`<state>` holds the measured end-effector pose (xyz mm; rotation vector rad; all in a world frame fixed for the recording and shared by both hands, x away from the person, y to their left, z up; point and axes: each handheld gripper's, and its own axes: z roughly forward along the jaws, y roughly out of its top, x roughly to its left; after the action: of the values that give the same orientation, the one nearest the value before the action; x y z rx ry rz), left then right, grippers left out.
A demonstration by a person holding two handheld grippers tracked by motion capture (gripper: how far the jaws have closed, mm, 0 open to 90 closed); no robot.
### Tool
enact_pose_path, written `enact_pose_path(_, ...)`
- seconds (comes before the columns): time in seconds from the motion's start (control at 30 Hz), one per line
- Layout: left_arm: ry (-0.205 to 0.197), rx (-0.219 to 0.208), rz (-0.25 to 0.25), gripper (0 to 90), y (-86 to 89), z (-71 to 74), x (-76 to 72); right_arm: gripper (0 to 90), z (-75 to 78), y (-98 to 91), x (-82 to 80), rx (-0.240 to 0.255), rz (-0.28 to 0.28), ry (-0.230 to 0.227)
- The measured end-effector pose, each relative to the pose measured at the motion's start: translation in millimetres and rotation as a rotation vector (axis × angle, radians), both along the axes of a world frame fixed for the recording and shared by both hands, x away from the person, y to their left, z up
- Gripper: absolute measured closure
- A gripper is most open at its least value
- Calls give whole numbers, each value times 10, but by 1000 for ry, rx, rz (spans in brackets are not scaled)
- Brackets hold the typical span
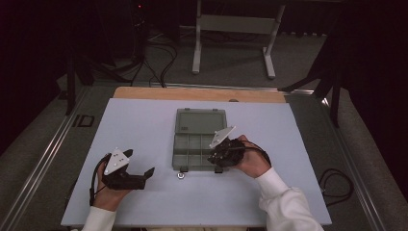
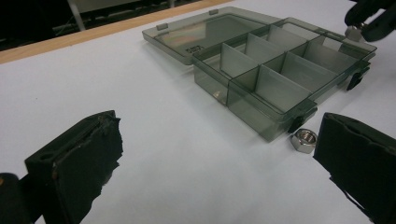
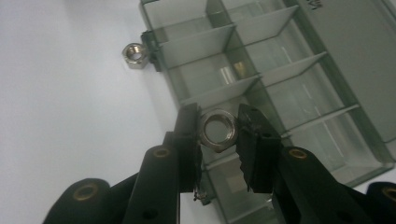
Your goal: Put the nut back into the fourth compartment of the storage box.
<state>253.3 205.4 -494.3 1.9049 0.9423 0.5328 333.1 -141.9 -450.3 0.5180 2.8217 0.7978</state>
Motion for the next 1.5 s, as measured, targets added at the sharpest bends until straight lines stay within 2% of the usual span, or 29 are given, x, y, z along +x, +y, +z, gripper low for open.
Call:
enact_pose_path(0.3,0,-1,-1,14,2,0,1,705,75,-74,149,11,-48,1)
enact_pose_path(0.37,1,-1,0,14,0,-1,0,705,76,-86,172,12,-50,0)
enact_pose_path(0.4,1,-1,-1,14,-1,-1,0,705,64,-113,231,2,-73,8)
enact_pose_path(0.6,1,-1,-1,14,0,-1,1,705,52,-160,344,-4,-110,17)
enact_pose_path(1.17,1,-1,-1,13,0,-1,1,705,-33,-213,499,-26,-174,28)
enact_pose_path(1.5,2,-2,-1,14,0,-2,2,705,-76,-190,539,-31,-185,38)
